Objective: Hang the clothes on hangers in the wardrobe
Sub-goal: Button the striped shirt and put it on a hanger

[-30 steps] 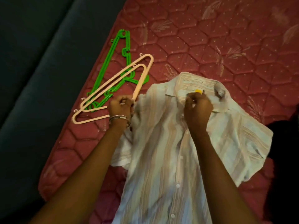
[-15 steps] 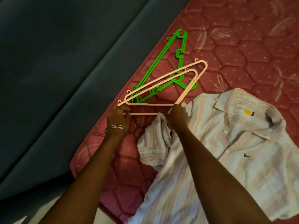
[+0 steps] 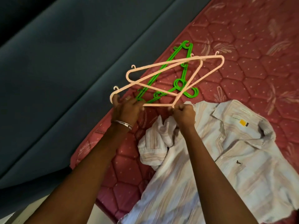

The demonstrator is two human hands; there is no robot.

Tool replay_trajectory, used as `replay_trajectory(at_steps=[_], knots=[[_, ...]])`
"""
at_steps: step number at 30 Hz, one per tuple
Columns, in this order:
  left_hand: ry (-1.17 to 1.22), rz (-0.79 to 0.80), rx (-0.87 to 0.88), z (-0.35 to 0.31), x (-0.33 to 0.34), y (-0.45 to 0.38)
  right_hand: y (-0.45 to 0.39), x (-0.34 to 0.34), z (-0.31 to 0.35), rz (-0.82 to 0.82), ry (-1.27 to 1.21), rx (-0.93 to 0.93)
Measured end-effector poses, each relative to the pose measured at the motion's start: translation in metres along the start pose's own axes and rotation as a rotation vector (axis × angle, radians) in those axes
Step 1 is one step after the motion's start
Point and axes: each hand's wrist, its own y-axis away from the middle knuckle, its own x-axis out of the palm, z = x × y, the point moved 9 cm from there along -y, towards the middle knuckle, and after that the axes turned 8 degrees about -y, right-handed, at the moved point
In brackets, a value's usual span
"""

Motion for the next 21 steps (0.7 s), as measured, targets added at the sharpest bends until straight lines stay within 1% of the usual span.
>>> replay_trajectory(at_steps=[1, 2, 4, 6, 7, 8, 10, 12, 13, 15, 17, 18, 20, 21], knots=[[-0.072, -0.03, 0.029, -0.004, -0.01, -0.004, 0.002, 0.001, -0.001, 0.079, 0.04, -0.029], [-0.163, -0.041, 0.044, -0.008, -0.019, -0.006, 0.007, 0.002, -0.006, 0.154, 0.14, -0.054], [-0.282, -0.063, 0.04, -0.012, -0.036, -0.009, 0.012, 0.002, -0.031, 0.271, 0.477, -0.048], [-0.297, -0.008, 0.015, -0.012, -0.042, -0.011, 0.022, -0.005, -0.047, 0.302, 0.802, -0.108], [-0.283, 0.056, -0.013, -0.009, -0.041, -0.011, 0.031, -0.008, -0.049, 0.312, 0.904, -0.133], [-0.29, 0.105, -0.058, -0.005, -0.043, -0.009, 0.037, -0.01, -0.052, 0.316, 0.987, -0.171], [-0.352, 0.163, -0.135, -0.001, -0.05, -0.005, 0.051, -0.014, -0.051, 0.339, 1.069, -0.247], [-0.406, 0.185, -0.244, 0.005, -0.062, -0.003, 0.059, -0.013, -0.053, 0.387, 1.133, -0.293], [-0.413, 0.194, -0.264, 0.003, -0.065, 0.001, 0.062, -0.014, -0.053, 0.403, 1.141, -0.28], [-0.421, 0.238, -0.229, -0.006, -0.066, 0.01, 0.069, -0.019, -0.056, 0.412, 1.091, -0.221], [-0.537, 0.156, -0.215, -0.016, -0.09, 0.013, 0.072, -0.025, -0.051, 0.37, 0.932, -0.177], [-0.545, 0.224, -0.211, -0.018, -0.089, 0.015, 0.072, -0.028, -0.047, 0.339, 0.782, -0.154], [-0.462, 0.34, -0.16, -0.022, -0.08, 0.02, 0.076, -0.038, -0.039, 0.268, 0.374, -0.097], [-0.384, 0.348, -0.171, -0.019, -0.082, 0.02, 0.078, -0.043, -0.035, 0.236, 0.173, -0.065]])
